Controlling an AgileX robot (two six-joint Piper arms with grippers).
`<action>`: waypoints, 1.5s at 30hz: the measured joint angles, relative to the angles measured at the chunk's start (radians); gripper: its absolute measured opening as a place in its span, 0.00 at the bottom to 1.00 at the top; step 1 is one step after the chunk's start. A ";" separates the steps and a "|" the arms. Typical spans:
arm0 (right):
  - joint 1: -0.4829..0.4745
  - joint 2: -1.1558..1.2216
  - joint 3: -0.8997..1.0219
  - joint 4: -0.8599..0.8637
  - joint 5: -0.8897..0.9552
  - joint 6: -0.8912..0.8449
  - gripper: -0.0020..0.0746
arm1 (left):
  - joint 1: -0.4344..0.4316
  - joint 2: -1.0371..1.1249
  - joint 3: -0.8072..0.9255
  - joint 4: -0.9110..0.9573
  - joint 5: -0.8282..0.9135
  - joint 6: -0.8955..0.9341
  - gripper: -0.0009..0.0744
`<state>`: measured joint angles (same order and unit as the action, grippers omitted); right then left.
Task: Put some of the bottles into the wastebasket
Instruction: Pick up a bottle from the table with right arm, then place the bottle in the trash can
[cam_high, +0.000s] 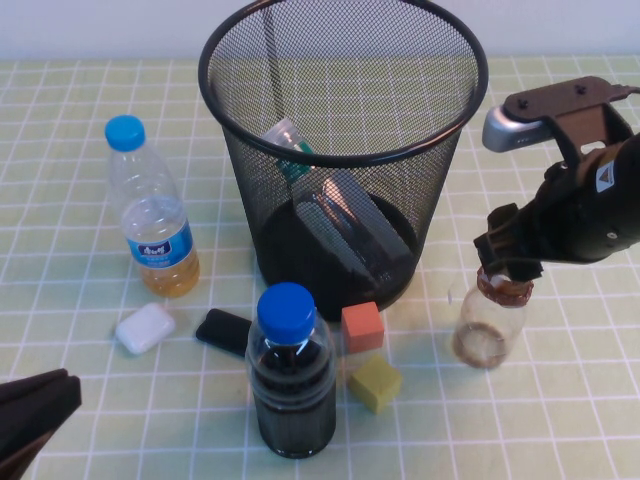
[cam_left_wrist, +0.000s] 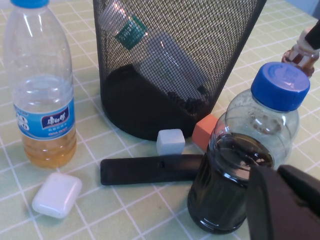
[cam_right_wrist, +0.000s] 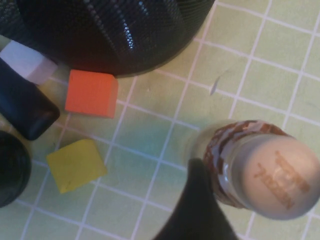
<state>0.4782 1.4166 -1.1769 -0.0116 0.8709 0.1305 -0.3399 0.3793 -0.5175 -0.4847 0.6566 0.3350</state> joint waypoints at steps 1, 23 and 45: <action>0.000 0.005 0.000 0.000 0.000 0.000 0.63 | 0.000 0.000 0.000 0.000 0.002 0.000 0.01; 0.002 -0.016 -0.134 -0.132 0.221 -0.014 0.37 | 0.000 0.000 0.000 -0.006 0.004 0.000 0.01; 0.002 0.055 -1.026 0.100 0.405 -0.130 0.37 | 0.000 0.000 0.000 -0.006 0.006 0.000 0.01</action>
<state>0.4798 1.4718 -2.2033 0.0881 1.2757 0.0000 -0.3399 0.3793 -0.5175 -0.4911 0.6628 0.3350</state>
